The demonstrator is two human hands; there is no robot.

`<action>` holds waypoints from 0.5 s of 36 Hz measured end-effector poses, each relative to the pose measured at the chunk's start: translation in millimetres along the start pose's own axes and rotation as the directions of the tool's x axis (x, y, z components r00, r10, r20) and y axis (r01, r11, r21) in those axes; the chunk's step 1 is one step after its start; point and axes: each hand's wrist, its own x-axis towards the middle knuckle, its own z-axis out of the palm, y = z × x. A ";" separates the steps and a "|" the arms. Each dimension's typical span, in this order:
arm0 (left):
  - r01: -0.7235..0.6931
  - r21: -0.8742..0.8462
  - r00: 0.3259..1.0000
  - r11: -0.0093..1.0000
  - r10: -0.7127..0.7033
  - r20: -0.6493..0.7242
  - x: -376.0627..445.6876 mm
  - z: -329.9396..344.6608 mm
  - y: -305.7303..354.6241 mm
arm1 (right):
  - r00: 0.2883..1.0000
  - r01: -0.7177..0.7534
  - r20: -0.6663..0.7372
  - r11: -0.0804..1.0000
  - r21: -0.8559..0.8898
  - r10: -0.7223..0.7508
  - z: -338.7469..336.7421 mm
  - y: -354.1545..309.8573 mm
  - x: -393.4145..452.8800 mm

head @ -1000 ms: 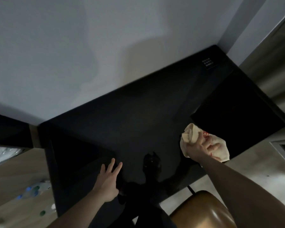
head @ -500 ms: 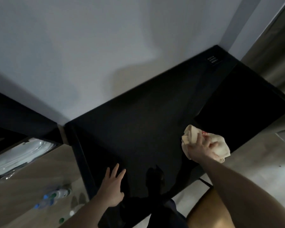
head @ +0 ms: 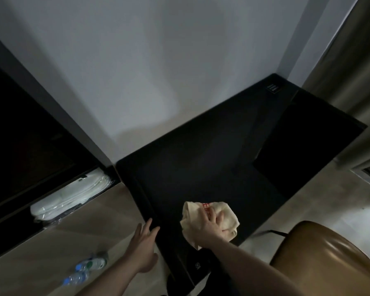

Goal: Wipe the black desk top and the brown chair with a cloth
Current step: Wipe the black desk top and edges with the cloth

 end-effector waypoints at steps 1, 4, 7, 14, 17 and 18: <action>-0.017 -0.004 1.000 1.000 0.017 -0.015 1.7 -1.5 7.2 | 1.000 0.029 -0.002 0.999 0.033 -0.029 -8.6 5.7 -2.7; -0.064 -0.026 0.997 0.998 0.063 -0.043 11.8 -1.2 37.3 | 0.992 0.101 -0.085 0.989 0.111 -0.091 -34.0 32.2 -4.0; -0.158 -0.022 0.986 0.987 0.157 -0.055 22.2 -4.2 80.2 | 0.981 0.133 -0.167 0.974 0.183 -0.103 -53.8 63.2 -4.8; -0.289 0.109 0.957 0.951 0.288 0.027 60.7 5.4 161.6 | 0.977 0.007 -0.212 0.984 0.179 0.032 -77.3 126.0 -4.4; -0.263 0.152 0.964 0.953 0.252 0.089 72.7 9.5 179.0 | 0.978 -0.012 -0.207 0.990 0.142 0.041 -77.3 148.2 -4.5; -0.248 0.177 0.967 0.953 0.233 0.101 75.3 11.1 180.6 | 0.980 -0.014 -0.197 0.991 0.131 0.040 -75.9 153.9 -3.7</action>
